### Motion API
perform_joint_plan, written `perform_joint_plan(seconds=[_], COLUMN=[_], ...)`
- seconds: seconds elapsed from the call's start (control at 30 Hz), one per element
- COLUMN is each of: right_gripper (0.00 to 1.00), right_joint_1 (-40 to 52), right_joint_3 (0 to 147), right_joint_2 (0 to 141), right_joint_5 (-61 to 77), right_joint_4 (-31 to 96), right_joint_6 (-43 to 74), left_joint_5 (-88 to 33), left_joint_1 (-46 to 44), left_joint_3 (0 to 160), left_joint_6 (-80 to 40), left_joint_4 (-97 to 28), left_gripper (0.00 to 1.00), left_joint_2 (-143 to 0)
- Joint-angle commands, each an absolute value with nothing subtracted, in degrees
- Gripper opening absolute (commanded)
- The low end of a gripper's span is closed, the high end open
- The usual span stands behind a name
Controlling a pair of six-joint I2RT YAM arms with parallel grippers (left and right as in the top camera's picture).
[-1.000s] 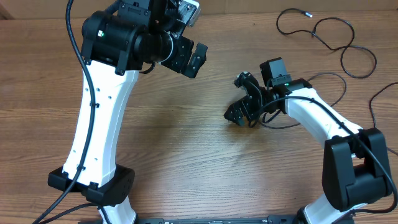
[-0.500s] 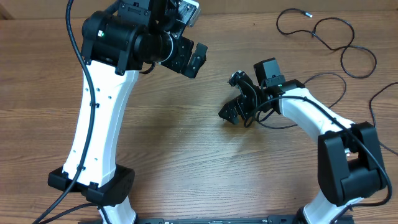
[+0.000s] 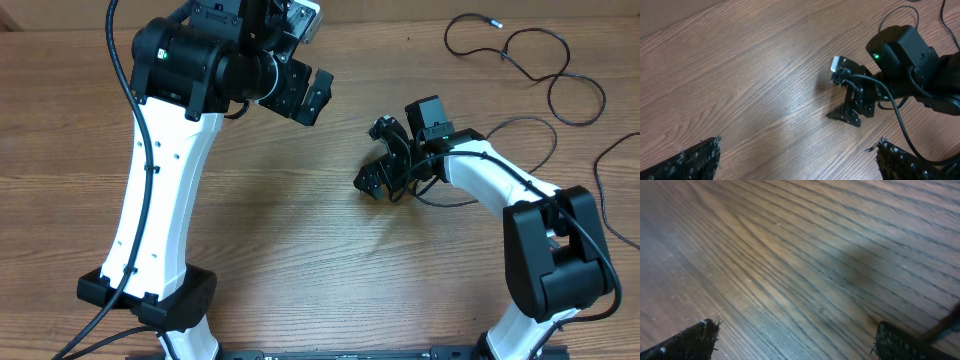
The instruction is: Untangle cables
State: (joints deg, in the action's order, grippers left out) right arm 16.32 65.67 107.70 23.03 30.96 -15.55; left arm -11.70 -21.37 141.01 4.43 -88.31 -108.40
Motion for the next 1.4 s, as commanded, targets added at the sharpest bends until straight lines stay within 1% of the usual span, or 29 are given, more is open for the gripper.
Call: perform_joint_plan(seconds=[0.0, 0.07, 0.17, 0.27, 0.3, 0.37, 0.57, 0.67, 0.87, 1.0, 1.2, 1.3, 1.37], right_gripper=[1.0, 1.0, 1.0, 1.0, 1.0, 1.0, 1.0, 1.0, 1.0, 1.0, 1.0, 1.0, 1.0], right_joint_1=[16.4, 16.2, 14.9, 11.8, 9.0, 5.9, -3.3, -6.3, -6.2, -5.7, -5.8, -5.8, -5.8], right_joint_3=[66.0, 66.0, 66.0, 66.0, 66.0, 66.0, 66.0, 66.0, 66.3, 66.7, 69.8, 71.4, 71.4], right_joint_2=[109.9, 111.0, 111.5, 111.5, 111.5, 111.5, 111.5, 111.5, 110.1, 103.1, 86.3, 77.2, 68.5], right_joint_5=[18.7, 16.2, 9.8, 3.6, 3.0, 3.1, 4.6, 11.3, 13.6, 17.8, 18.0, 13.9, 6.0], right_joint_4=[30.7, 30.9, 30.4, 29.3, 29.2, 29.4, 30.0, 29.2, 30.1, 29.7, 32.8, 38.0, 43.9], right_joint_6=[-13.4, -13.2, -7.9, -2.1, 0.1, 1.8, 1.7, 1.5, 1.1, 1.1, 1.1, 1.1, 1.1], left_joint_5=[-11.4, -11.4, -11.4, -11.4, -11.4, -11.4, -11.4, -11.4, -11.4, -8.1, -7.0, -5.3, -1.1], left_joint_1=[-21.4, -21.4, -21.4, -21.4, -21.4, -21.4, -21.4, -21.4, -21.4, -21.4, -21.4, -21.4, -21.4], left_joint_3=[141.4, 141.4, 141.4, 141.4, 141.4, 141.4, 141.4, 141.4, 141.4, 141.4, 141.4, 141.9, 143.7], left_joint_6=[3.6, 3.6, 3.7, 3.7, 3.7, 3.7, 3.7, 3.7, 3.9, 3.9, 3.9, 3.9, 3.9], left_joint_4=[-88.2, -88.2, -88.3, -88.3, -88.2, -88.2, -88.1, -87.6, -87.6, -87.4, -84.0, -82.3, -81.3], left_gripper=[1.0, 1.0, 1.0, 1.0, 1.0, 1.0, 1.0, 1.0, 1.0, 1.0, 1.0, 1.0, 1.0], left_joint_2=[-108.5, -108.5, -108.5, -108.5, -108.5, -108.5, -108.5, -108.5, -108.5, -108.5, -108.3, -107.2, -104.4])
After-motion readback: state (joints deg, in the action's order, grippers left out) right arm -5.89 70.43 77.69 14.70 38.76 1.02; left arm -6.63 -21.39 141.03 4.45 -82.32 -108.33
